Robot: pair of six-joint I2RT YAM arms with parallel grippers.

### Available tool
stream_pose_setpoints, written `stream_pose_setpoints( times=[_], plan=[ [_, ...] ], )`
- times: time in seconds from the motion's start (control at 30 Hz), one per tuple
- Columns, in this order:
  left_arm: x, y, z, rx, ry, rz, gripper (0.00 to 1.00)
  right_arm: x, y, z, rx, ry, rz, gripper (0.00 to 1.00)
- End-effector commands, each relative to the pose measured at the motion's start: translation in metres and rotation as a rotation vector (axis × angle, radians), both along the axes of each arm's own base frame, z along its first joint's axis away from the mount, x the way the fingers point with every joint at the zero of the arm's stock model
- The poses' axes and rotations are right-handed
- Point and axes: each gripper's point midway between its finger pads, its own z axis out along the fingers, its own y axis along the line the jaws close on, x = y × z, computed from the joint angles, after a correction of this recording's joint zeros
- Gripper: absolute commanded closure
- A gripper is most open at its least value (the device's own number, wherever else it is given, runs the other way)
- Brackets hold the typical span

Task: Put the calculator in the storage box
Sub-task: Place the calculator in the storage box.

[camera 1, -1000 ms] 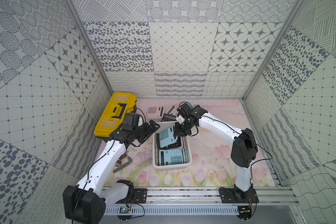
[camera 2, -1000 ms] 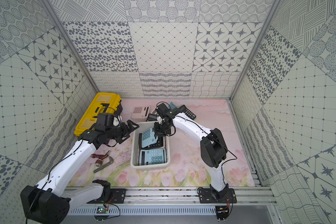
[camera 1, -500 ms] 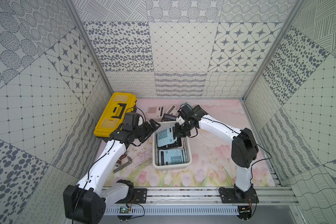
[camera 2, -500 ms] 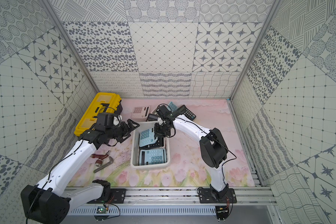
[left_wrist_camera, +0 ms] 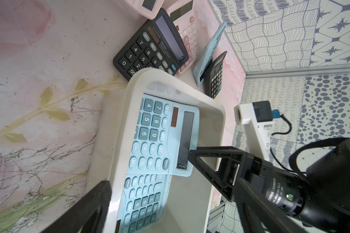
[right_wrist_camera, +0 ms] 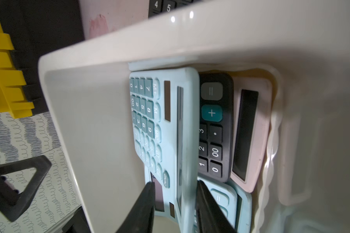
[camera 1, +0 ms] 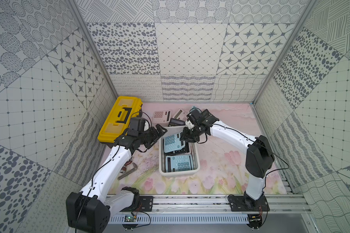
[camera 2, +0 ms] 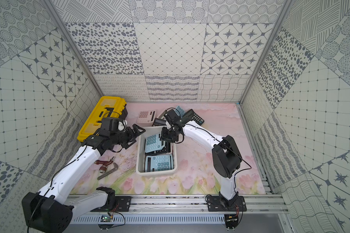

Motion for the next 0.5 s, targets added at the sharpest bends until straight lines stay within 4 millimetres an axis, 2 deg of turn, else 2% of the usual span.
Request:
stream_pose_setpoints(
  times=[0.0,0.17,0.47],
  plan=[
    [0.010,-0.002,0.014,-0.003,-0.048,-0.014,0.00,0.007,-0.005,0.029,0.048,-0.076,-0.013,0.58],
    [0.027,-0.005,0.032,0.021,-0.068,-0.038,0.00,0.012,-0.026,0.044,0.065,-0.102,-0.046,0.57],
    [0.067,-0.021,0.074,-0.028,-0.186,-0.080,0.00,0.024,-0.071,0.066,0.106,-0.160,-0.107,0.47]
  ],
)
